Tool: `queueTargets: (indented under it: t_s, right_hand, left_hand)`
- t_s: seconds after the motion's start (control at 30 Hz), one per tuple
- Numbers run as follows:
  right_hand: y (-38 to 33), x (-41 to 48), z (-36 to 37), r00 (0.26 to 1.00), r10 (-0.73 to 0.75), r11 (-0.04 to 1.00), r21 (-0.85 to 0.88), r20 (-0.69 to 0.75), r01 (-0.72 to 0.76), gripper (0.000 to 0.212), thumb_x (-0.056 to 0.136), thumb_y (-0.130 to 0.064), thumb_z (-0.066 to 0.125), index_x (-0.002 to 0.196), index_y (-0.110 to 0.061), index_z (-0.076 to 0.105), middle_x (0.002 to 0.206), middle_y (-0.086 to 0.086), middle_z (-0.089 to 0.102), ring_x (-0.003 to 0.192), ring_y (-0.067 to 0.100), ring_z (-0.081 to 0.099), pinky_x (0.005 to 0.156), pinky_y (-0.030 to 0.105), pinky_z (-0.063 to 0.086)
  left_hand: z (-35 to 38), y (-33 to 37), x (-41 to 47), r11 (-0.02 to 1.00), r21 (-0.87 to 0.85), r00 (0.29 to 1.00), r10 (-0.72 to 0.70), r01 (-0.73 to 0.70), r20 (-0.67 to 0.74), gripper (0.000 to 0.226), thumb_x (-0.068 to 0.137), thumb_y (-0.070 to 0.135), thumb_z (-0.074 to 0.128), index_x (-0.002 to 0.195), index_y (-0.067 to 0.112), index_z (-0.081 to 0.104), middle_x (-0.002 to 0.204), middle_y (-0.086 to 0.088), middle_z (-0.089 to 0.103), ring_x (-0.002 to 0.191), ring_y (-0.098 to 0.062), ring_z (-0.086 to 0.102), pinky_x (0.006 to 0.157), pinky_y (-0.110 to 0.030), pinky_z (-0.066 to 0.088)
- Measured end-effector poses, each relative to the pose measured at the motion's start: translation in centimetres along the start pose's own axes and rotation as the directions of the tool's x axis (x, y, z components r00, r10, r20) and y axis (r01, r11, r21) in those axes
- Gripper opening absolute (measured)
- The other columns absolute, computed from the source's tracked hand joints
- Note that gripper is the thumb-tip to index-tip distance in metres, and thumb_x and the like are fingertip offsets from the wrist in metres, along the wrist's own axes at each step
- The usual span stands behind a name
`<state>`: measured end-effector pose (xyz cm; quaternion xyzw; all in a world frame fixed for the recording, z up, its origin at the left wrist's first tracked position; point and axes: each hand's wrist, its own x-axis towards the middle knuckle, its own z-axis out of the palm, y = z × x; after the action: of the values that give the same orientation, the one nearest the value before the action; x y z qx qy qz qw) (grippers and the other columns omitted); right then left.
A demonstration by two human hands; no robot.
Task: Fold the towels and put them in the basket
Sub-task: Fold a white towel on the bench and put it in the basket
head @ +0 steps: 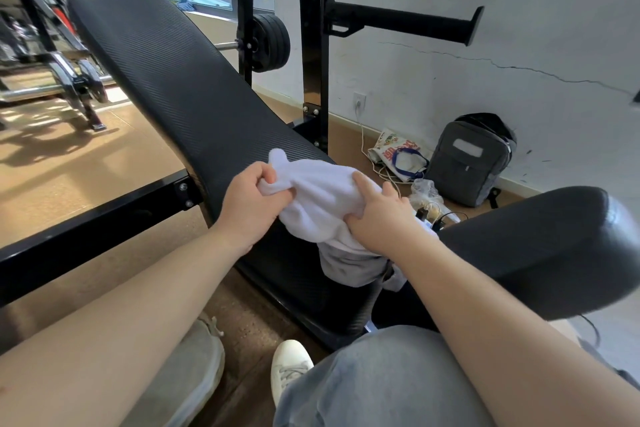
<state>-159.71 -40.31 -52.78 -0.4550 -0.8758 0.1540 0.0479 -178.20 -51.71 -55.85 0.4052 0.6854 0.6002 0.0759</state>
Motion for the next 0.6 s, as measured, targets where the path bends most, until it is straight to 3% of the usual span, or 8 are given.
queueTargets:
  t_s: [0.1, 0.2, 0.33, 0.4, 0.5, 0.6]
  right_hand:
    - [-0.5, 0.8, 0.3, 0.985, -0.093, 0.991, 0.087, -0.143, 0.106, 0.050, 0.100, -0.022, 0.042, 0.145, -0.041, 0.046, 0.145, 0.013, 0.043, 0.133, 0.040, 0.040, 0.105, 0.052, 0.042]
    - [-0.4, 0.7, -0.2, 0.949, -0.133, 0.978, 0.115, -0.286, 0.171, 0.039, 0.099, -0.014, 0.043, 0.123, -0.026, 0.072, 0.123, 0.011, 0.063, 0.119, 0.039, 0.055, 0.093, 0.044, 0.050]
    - [-0.3, -0.2, -1.2, 0.901, -0.099, 0.961, 0.194, -0.422, 0.196, 0.034, 0.101, -0.019, 0.042, 0.116, -0.025, 0.072, 0.103, 0.005, 0.070, 0.098, 0.029, 0.062, 0.082, 0.041, 0.052]
    - [-0.7, -0.4, -2.2, 0.864, -0.093, 0.914, 0.301, -0.495, 0.271, 0.031, 0.102, -0.020, 0.044, 0.113, -0.028, 0.071, 0.095, -0.006, 0.071, 0.090, 0.016, 0.063, 0.076, 0.033, 0.050]
    - [-1.7, -0.4, -3.4, 0.826, -0.079, 0.809, 0.448, -0.558, 0.380, 0.031, 0.100, -0.023, 0.046, 0.113, -0.037, 0.070, 0.087, -0.029, 0.067, 0.087, -0.010, 0.061, 0.068, 0.014, 0.044]
    - [-2.9, -0.4, -3.5, 0.821, -0.146, 0.673, 0.553, -0.552, 0.491, 0.033, 0.096, -0.025, 0.046, 0.111, -0.042, 0.070, 0.093, -0.030, 0.070, 0.092, -0.012, 0.063, 0.070, 0.005, 0.044]
  left_hand:
    - [-0.2, 0.0, -0.3, 1.000, 0.021, 1.000, -0.008, 0.009, -0.014, 0.043, 0.075, 0.020, 0.079, 0.063, 0.039, 0.041, 0.061, 0.023, 0.047, 0.057, 0.003, 0.043, 0.051, -0.010, 0.034]
    - [0.4, 0.0, -1.0, 0.998, 0.065, 1.000, -0.004, 0.002, 0.031, 0.042, 0.078, 0.019, 0.079, 0.069, 0.039, 0.043, 0.068, 0.027, 0.054, 0.063, 0.008, 0.050, 0.056, -0.007, 0.037]
    - [1.5, 0.5, -2.2, 0.998, 0.053, 0.987, 0.019, -0.028, 0.158, 0.037, 0.080, 0.021, 0.080, 0.096, 0.034, 0.049, 0.097, 0.014, 0.062, 0.084, 0.009, 0.058, 0.065, -0.007, 0.041]
    - [2.0, 1.2, -2.4, 0.997, 0.062, 0.976, 0.036, -0.050, 0.216, 0.044, 0.081, 0.021, 0.080, 0.109, 0.035, 0.049, 0.108, 0.018, 0.059, 0.096, 0.013, 0.056, 0.072, -0.005, 0.041]
    - [2.4, 2.5, -2.2, 0.999, 0.007, 0.983, 0.045, -0.047, 0.176, 0.045, 0.083, 0.021, 0.078, 0.114, 0.040, 0.052, 0.110, 0.021, 0.059, 0.098, 0.018, 0.054, 0.072, 0.000, 0.039]
    - [2.8, 3.3, -1.9, 0.993, -0.116, 0.993, 0.013, 0.001, 0.117, 0.037, 0.086, 0.021, 0.076, 0.111, 0.039, 0.055, 0.105, 0.016, 0.066, 0.093, 0.008, 0.062, 0.070, -0.006, 0.047]
